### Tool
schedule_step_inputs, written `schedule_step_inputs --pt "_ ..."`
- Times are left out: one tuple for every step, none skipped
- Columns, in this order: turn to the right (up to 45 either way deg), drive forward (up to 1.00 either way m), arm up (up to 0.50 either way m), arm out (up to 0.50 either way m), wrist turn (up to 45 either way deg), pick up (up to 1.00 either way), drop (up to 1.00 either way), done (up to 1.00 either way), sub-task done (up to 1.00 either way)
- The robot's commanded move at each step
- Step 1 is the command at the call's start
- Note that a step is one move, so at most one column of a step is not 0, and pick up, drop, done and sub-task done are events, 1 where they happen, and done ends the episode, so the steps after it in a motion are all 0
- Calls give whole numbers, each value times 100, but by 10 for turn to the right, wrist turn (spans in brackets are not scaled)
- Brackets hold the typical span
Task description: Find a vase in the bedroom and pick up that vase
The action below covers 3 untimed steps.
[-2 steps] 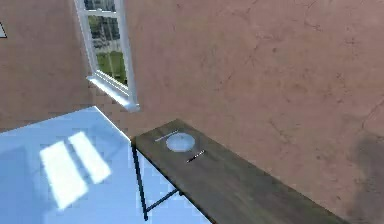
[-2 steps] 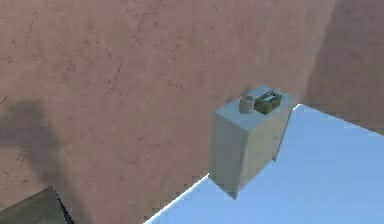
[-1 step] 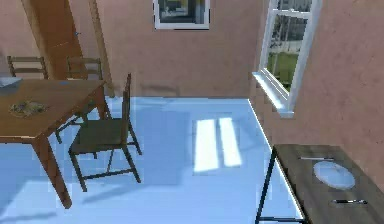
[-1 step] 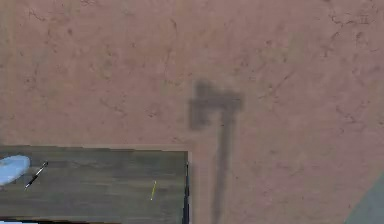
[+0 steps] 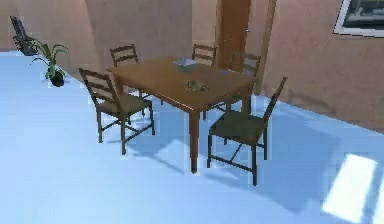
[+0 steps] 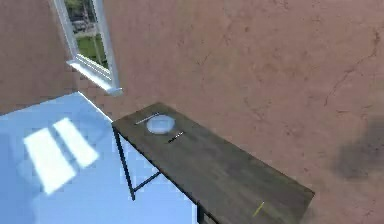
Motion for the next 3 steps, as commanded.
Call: schedule_step_inputs --pt "450 0 0 0 0 0 0 0 0" --pt "0 95 0 0 0 0 0 0 0" --pt "120 0 0 0 0 0 0 0 0"
